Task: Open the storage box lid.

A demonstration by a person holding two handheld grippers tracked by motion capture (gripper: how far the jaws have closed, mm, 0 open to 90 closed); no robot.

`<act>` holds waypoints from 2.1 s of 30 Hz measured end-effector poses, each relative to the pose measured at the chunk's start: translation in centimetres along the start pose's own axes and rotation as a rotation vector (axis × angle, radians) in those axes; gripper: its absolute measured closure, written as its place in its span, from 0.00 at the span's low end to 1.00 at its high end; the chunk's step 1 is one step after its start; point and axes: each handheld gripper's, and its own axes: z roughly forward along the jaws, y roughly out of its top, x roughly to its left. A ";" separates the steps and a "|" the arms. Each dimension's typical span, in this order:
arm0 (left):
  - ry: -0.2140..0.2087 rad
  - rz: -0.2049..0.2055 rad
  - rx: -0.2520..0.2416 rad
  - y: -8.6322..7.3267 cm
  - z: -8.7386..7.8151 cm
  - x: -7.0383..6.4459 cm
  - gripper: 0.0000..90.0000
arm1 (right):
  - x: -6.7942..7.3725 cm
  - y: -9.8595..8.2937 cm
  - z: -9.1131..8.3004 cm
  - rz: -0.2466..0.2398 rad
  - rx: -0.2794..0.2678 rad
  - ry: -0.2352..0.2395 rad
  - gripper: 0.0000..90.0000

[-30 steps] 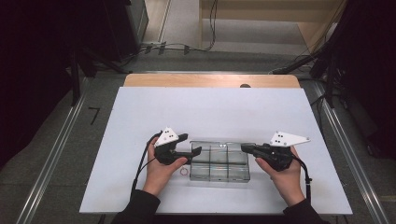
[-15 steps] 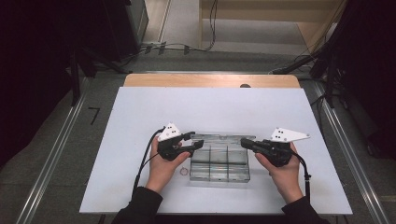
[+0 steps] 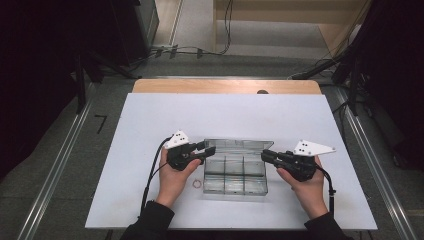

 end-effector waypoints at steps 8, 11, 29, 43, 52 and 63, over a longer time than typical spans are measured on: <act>0.020 0.013 -0.012 -0.1 0.2 0.1 0.70 | -1.0 -0.1 -0.8 0.068 -0.051 -0.046 0.66; 0.018 0.007 -0.019 -0.1 0.3 0.2 0.71 | -1.2 0.0 -0.3 0.078 -0.057 -0.082 0.54; 0.004 -0.016 -0.025 -0.4 0.1 0.1 0.70 | -1.2 -0.4 2.0 0.082 -0.044 -0.091 0.73; -0.009 -0.031 -0.008 -0.7 0.0 -0.4 0.77 | -1.1 -0.6 1.2 0.115 -0.039 -0.055 0.80; -0.042 -0.044 0.017 -0.9 -0.2 -0.4 0.83 | -1.1 -0.9 1.3 0.130 -0.036 -0.063 0.82; -0.039 -0.077 0.014 -1.2 0.1 -0.1 0.86 | -1.6 -1.6 1.8 0.175 -0.055 -0.068 0.81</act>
